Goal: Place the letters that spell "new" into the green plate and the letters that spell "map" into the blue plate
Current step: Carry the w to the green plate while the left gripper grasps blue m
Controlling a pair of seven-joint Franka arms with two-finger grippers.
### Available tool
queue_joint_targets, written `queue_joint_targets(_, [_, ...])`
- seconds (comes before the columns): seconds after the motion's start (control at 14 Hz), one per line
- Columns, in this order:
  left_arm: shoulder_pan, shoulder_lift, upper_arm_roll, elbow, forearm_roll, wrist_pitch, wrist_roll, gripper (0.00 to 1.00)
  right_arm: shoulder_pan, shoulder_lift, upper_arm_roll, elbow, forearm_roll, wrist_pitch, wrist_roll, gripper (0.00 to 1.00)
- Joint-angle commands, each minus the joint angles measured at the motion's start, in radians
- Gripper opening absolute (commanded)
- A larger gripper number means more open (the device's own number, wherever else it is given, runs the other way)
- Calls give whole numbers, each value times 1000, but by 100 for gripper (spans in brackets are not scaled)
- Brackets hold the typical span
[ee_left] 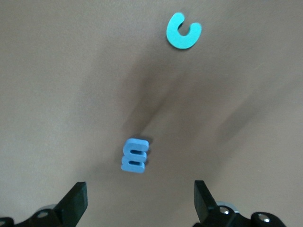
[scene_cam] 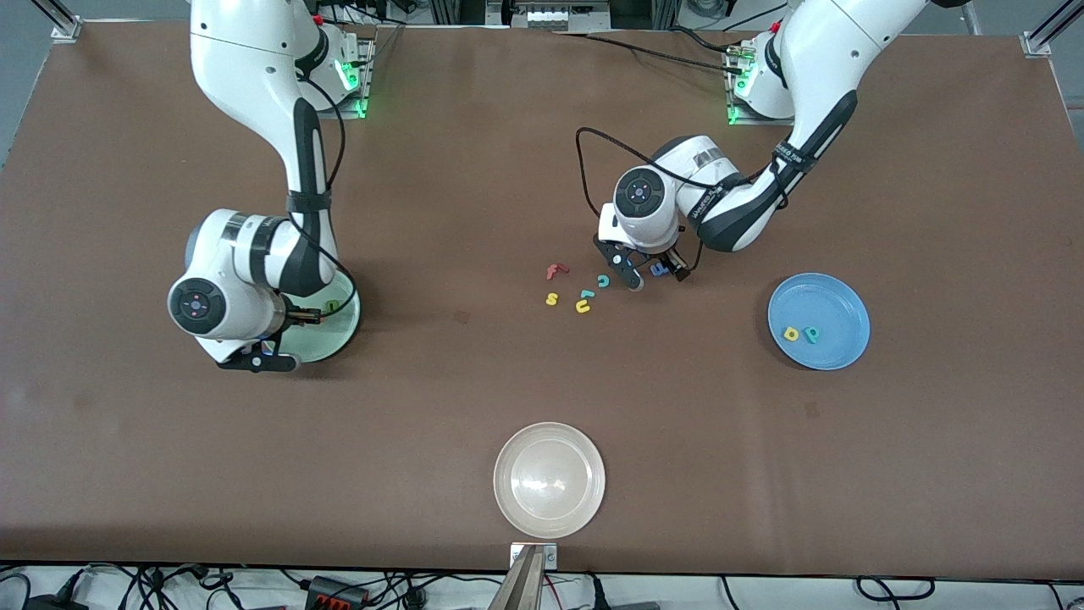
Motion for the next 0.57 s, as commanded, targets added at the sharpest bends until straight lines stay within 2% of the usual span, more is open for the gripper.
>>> queue_joint_targets(0.0, [6,43,2,-2,69,21,-2,86,-15,-36,0,-51,7,15,-52,4])
queue_joint_targets(0.21, [6,62,4,4,100,26,-3,74,-17,-26,8,-63,13,42,-56,6])
queue_joint_targets(0.36, [6,68,10,5,111,62,-3,74,-19,-11,10,-75,16,70,-56,7])
queue_joint_targets(0.43, [6,72,13,5,112,64,-3,67,-15,-11,14,-77,21,73,-56,7])
queue_joint_targets(0.5, [6,74,13,6,112,66,-3,54,-9,-10,17,-80,21,73,-56,8])
